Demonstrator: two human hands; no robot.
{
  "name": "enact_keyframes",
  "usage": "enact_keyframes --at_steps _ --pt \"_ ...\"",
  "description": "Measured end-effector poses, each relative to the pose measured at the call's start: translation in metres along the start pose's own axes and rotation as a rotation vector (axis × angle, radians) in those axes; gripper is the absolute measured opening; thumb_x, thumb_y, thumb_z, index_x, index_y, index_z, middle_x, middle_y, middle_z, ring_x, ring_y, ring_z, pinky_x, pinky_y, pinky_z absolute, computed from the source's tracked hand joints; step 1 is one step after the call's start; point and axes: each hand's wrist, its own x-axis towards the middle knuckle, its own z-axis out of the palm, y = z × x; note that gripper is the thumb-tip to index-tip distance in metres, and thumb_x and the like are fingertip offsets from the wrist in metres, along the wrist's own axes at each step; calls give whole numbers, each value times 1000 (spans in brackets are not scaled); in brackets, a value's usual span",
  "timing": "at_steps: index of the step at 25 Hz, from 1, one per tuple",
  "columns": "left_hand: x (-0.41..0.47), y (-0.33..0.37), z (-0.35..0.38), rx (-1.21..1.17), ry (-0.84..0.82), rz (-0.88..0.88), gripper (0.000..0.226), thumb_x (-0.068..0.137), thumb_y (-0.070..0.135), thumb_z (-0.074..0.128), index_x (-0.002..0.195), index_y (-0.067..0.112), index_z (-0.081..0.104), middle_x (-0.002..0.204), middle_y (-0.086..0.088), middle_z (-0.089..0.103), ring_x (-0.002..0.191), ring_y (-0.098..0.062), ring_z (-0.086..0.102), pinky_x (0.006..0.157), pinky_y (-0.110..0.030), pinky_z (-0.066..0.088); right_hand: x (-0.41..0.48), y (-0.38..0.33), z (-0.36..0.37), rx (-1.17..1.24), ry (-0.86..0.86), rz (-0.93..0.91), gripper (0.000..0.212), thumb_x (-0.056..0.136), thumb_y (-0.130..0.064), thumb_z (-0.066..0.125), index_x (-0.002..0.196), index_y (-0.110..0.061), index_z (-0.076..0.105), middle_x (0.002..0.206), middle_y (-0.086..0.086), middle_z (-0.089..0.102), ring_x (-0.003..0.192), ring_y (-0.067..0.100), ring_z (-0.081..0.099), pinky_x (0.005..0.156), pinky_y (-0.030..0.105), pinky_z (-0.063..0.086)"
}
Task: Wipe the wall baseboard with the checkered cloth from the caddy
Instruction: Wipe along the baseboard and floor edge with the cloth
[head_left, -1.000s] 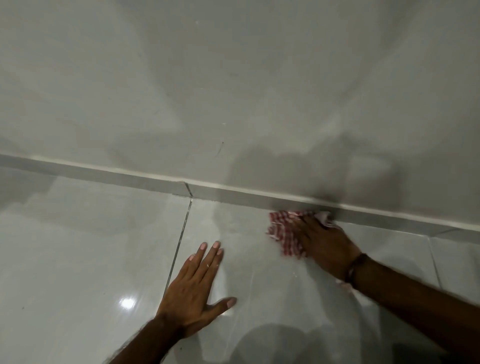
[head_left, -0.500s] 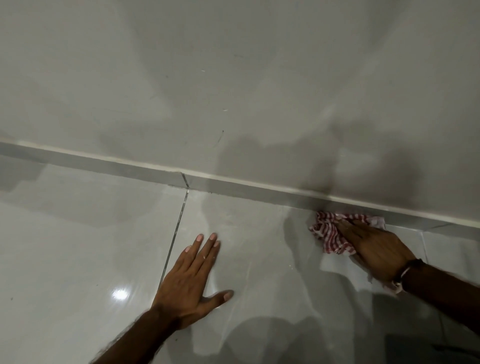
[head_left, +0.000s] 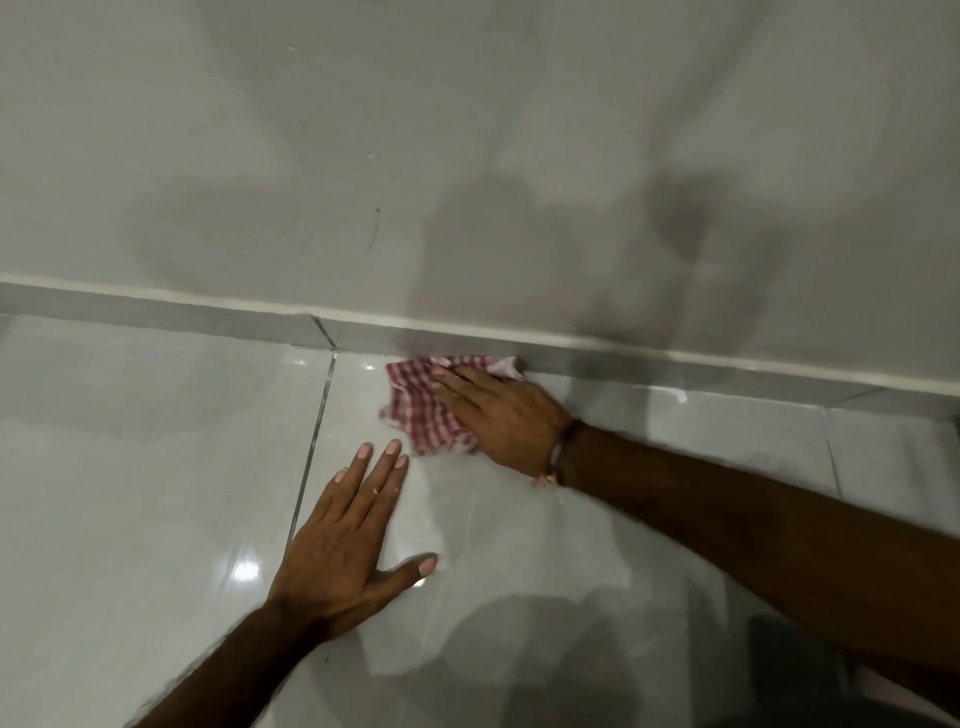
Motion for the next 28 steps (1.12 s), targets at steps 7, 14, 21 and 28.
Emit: enact_keyframes --at_steps 7,14,21,28 --pt "-2 2 1 5 -6 -12 104 94 87 33 168 21 1 177 6 -4 163 -19 -9 131 -47 14 -207 63 -12 284 -170 586 42 92 -35 55 133 -25 51 129 5 65 110 14 64 92 23 51" --pt "-1 6 -5 -13 -13 -19 104 94 85 34 168 19 5 177 4 -1 163 -19 -8 130 -42 9 -210 75 2 596 -104 1113 49 98 -31 49 135 1 47 134 31 50 122 46 49 106 51 39" --pt "-1 7 -4 4 12 -15 106 92 87 34 168 16 11 177 0 5 163 -20 -5 129 -40 8 -131 23 18 539 264 1105 63 86 -30 66 144 -18 42 155 17 30 144 39 21 119 52 17" --pt "0 4 -2 19 14 -15 108 92 88 35 169 18 8 178 1 3 163 -22 -4 128 -33 -4 -93 -2 29 634 254 1197 74 88 -72 24 142 -26 46 157 14 26 145 37 14 120 54 12"
